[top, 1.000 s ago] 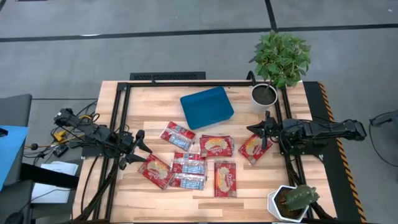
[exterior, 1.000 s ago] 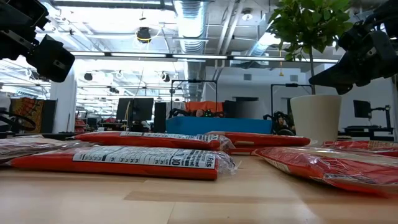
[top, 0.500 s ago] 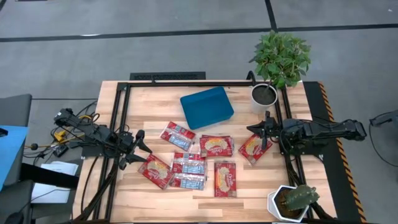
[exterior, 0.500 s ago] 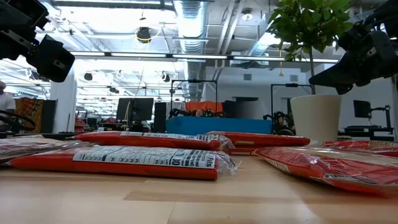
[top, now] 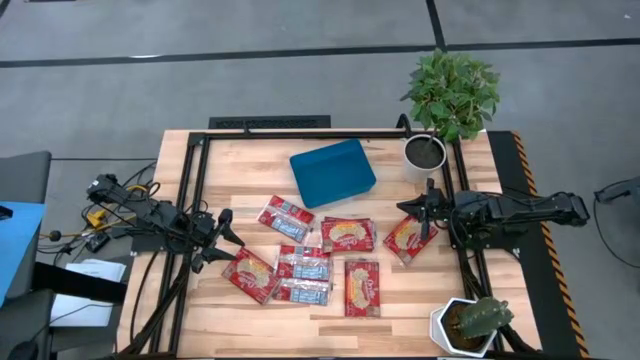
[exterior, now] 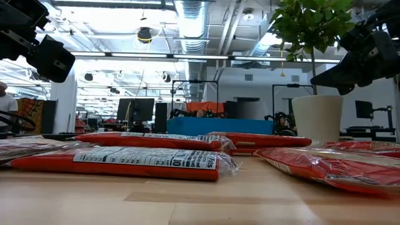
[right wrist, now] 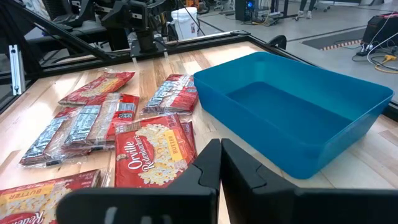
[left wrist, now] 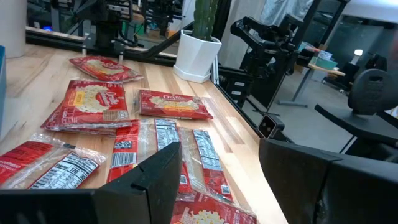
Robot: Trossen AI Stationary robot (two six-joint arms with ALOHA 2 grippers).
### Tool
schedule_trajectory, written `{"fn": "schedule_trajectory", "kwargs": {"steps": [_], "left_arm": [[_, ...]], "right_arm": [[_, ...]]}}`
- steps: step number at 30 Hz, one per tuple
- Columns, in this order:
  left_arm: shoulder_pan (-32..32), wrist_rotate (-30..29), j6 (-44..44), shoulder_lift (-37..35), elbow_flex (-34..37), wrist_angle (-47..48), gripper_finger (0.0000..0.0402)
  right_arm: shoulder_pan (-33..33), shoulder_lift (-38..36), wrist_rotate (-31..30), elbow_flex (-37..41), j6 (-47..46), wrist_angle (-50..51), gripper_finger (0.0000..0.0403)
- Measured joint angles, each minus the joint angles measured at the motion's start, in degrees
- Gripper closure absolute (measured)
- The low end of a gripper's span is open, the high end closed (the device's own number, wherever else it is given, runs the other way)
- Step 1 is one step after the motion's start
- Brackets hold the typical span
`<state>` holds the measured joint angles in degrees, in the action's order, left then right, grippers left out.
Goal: Sort popcorn bags into baskets
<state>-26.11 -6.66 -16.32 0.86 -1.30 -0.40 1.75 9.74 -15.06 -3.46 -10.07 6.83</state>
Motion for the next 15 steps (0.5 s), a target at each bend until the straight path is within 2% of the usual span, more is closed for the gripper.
{"fn": "schedule_trajectory", "kwargs": {"steps": [15], "left_arm": [[0.0, -0.21, -0.72, 0.0, 0.0, -0.07, 0.0197]], "right_arm": [[0.0, 0.0, 0.0, 0.0, 0.0, 0.0, 0.0365]]}}
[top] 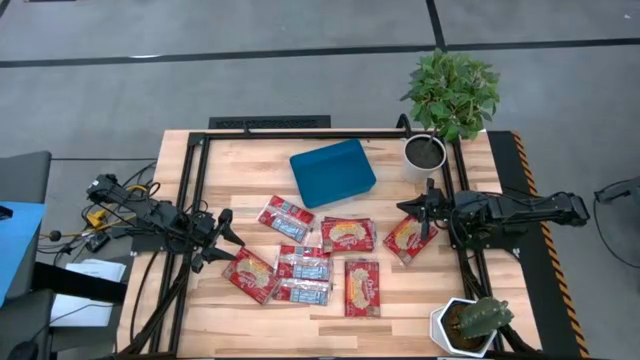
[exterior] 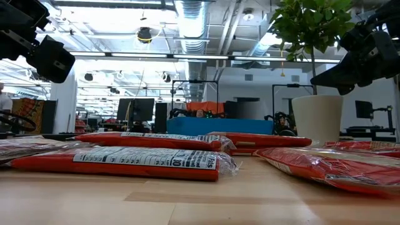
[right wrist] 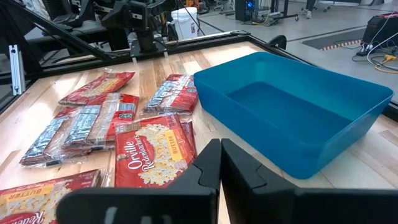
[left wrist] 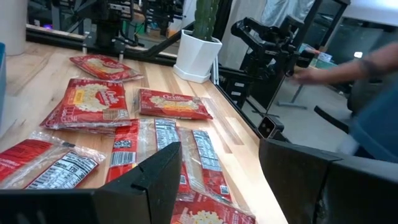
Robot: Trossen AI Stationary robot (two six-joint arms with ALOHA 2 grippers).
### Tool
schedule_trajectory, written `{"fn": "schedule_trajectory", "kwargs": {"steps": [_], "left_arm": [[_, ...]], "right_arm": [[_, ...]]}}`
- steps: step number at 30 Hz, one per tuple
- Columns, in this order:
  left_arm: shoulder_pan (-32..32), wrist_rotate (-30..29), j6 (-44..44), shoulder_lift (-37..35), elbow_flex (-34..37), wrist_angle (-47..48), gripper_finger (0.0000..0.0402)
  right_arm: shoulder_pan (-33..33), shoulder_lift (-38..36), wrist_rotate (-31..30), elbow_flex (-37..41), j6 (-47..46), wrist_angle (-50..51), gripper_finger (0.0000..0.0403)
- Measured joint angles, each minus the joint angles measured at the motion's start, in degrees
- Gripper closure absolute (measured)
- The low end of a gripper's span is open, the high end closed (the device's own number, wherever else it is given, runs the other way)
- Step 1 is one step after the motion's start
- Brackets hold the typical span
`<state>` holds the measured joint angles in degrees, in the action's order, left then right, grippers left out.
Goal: Sort popcorn bags into baskets
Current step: Put the red popcorn bag into the blue bin
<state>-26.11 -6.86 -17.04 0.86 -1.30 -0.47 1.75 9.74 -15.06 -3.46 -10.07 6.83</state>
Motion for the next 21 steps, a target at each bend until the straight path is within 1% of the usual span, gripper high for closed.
{"fn": "schedule_trajectory", "kwargs": {"steps": [2, 4, 7, 12, 14, 16, 18, 21], "left_arm": [[0.0, -1.77, 0.03, 0.0, 0.0, -0.5, 0.0197], [-0.01, -5.88, -1.52, 0.0, 0.0, -2.04, 0.0197], [0.02, -13.13, -7.16, -0.02, 0.0, -4.49, 0.0197], [0.02, -28.29, -14.64, -0.02, 0.0, -5.78, 0.0197], [0.02, -33.14, -19.35, -0.01, 0.0, -6.68, 0.0197], [0.02, -35.25, -25.71, -0.02, 0.0, -6.87, 0.0197], [0.02, -36.1, -29.76, 0.0, 0.0, -6.53, 0.0197], [0.02, -36.43, -30.49, -0.02, 0.0, -6.08, 0.0197]], "right_arm": [[0.01, 0.0, -0.01, 0.0, 0.0, 0.0, 0.0365], [-0.01, 0.0, -0.01, 0.0, 0.0, 0.0, 0.0365], [0.0, 0.0, 0.0, 0.0, 0.01, 0.0, 0.0365], [-0.01, 0.0, -0.01, 0.02, 0.0, -0.2, 0.0365], [-0.01, 0.0, -0.01, 0.12, -1.52, -1.32, 0.0365], [0.13, 0.0, -0.02, 0.37, -6.93, -3.36, 0.0365], [0.09, 0.0, -0.04, 0.44, -13.5, -5.58, 0.0365], [-0.18, -0.03, -0.03, 0.37, -22.37, -7.42, 0.0365]]}}
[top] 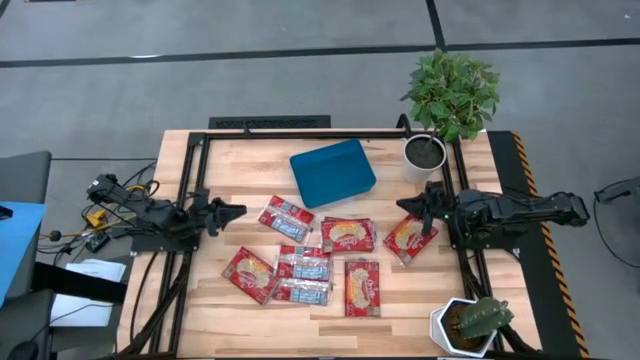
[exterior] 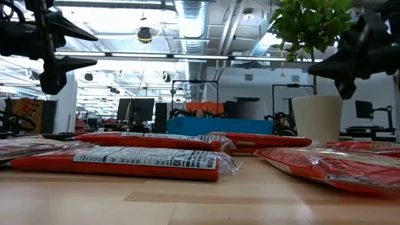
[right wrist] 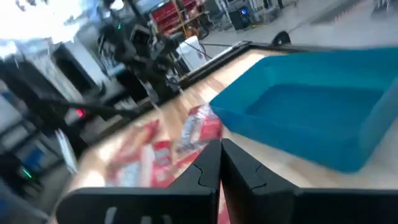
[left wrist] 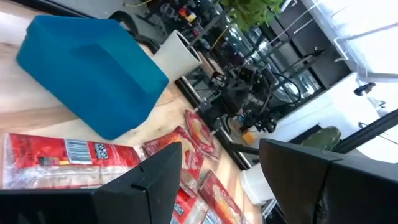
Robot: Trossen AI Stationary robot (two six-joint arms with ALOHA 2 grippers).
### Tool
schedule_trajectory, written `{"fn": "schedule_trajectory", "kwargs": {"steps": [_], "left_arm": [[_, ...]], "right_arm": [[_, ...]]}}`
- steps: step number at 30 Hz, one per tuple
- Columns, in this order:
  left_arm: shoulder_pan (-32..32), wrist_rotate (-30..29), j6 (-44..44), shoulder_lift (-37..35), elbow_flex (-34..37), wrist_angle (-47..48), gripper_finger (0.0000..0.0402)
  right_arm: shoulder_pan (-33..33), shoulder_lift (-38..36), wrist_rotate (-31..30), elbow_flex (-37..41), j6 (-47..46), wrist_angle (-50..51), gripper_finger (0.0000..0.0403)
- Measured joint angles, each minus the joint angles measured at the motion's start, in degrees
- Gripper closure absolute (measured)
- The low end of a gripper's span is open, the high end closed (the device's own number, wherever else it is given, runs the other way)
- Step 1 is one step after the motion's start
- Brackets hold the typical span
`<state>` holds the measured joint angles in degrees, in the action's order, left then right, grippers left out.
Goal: Sort popcorn bags into baskets
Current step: Put the red popcorn bag into the blue bin
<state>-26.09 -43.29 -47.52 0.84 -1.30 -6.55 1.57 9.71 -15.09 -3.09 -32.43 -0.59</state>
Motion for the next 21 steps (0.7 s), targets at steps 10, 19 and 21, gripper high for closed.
{"fn": "schedule_trajectory", "kwargs": {"steps": [10, 19, 21], "left_arm": [[0.0, -5.61, -1.01, 0.0, 0.01, 0.64, 0.0197], [1.29, -7.42, -3.43, 0.44, -0.75, -4.88, 0.0197], [1.29, -2.1, -3.0, 1.79, -2.63, -5.87, 0.0197]], "right_arm": [[-0.23, 0.03, -0.01, -0.07, -17.29, 0.31, 0.0365], [-0.21, 0.03, 0.0, -0.21, -16.97, -2.91, 0.0363], [-0.24, 0.03, 0.0, -0.28, -16.32, -4.57, 0.0357]]}}
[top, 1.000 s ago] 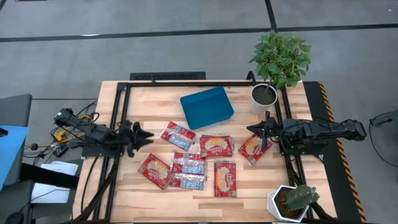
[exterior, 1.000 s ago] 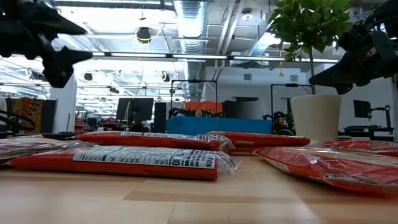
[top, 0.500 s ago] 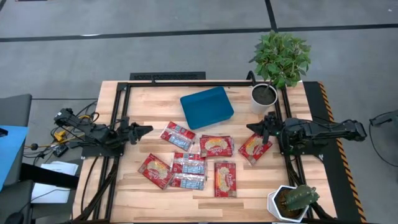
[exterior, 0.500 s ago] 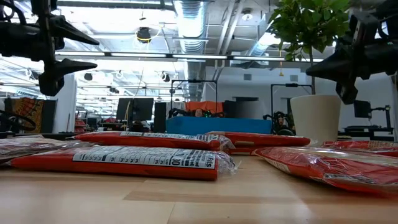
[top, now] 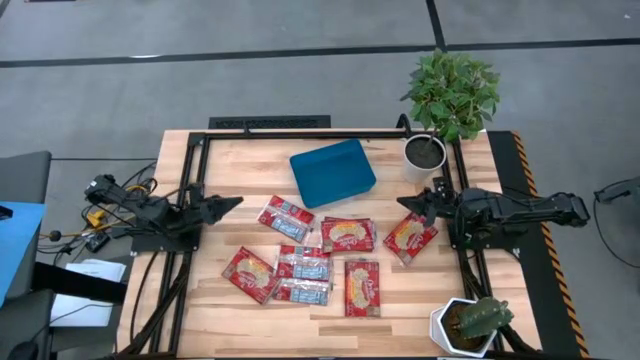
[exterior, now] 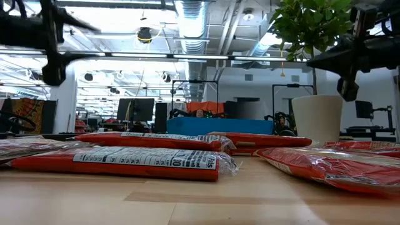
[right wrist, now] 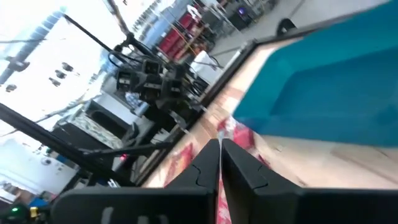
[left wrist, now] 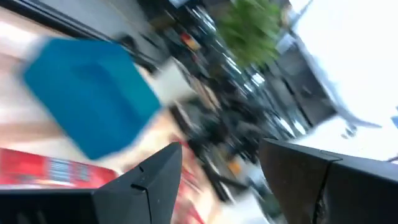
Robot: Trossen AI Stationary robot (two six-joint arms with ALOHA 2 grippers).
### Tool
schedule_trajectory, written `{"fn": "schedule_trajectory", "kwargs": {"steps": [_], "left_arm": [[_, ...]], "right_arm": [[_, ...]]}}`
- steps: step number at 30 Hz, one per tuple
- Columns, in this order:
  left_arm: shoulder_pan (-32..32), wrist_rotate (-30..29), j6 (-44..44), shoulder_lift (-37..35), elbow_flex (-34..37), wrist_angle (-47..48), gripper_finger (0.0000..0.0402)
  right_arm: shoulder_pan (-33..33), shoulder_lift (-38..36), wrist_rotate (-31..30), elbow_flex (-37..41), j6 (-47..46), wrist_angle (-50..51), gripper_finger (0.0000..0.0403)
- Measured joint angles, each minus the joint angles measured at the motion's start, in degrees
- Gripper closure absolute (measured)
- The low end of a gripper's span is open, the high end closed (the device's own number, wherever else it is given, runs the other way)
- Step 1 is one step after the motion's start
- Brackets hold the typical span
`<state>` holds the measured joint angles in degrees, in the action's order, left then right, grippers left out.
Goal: Sort popcorn bags into baskets
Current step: Put the red popcorn bag into the blue bin
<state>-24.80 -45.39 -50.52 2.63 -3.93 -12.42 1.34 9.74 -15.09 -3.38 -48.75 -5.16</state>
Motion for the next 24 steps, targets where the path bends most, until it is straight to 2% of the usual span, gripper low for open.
{"fn": "schedule_trajectory", "kwargs": {"steps": [4, 6, 9, 13, 16, 20, 24], "left_arm": [[0.02, 3.3, 2.26, 4.11, -6.43, 1.62, 0.0197], [0.02, 3.59, 4.04, 6.26, -10.61, 5.84, 0.0197], [0.02, 3.38, 4.1, 8.67, -17.88, 16.96, 0.0197], [0.04, 2.91, -0.23, 12.32, -28.01, 35.18, 0.0197], [0.04, 2.83, -0.36, 15.83, -34.32, 43.19, 0.0197], [0.04, 2.44, 1.24, 20.89, -39.9, 51.37, 0.0197], [0.04, 2.64, 1.59, 25.11, -41.62, 57.0, 0.0197]], "right_arm": [[-0.04, 0.0, -0.32, 0.0, 3.49, -2.56, 0.034], [-0.04, 0.0, -1.49, -0.01, 4.25, -3.29, 0.0328], [-0.04, 0.0, -3.24, -0.04, 5.32, -3.15, 0.0301], [-0.06, 0.0, -4.51, -0.04, 6.87, -3.2, 0.0254], [-0.06, 0.0, -4.57, -0.04, 7.16, -3.18, 0.0215], [-0.08, 0.0, -4.55, -0.04, 6.15, -3.18, 0.0178], [-0.1, 0.2, -4.55, -1.97, 5.86, -1.68, 0.0169]]}}
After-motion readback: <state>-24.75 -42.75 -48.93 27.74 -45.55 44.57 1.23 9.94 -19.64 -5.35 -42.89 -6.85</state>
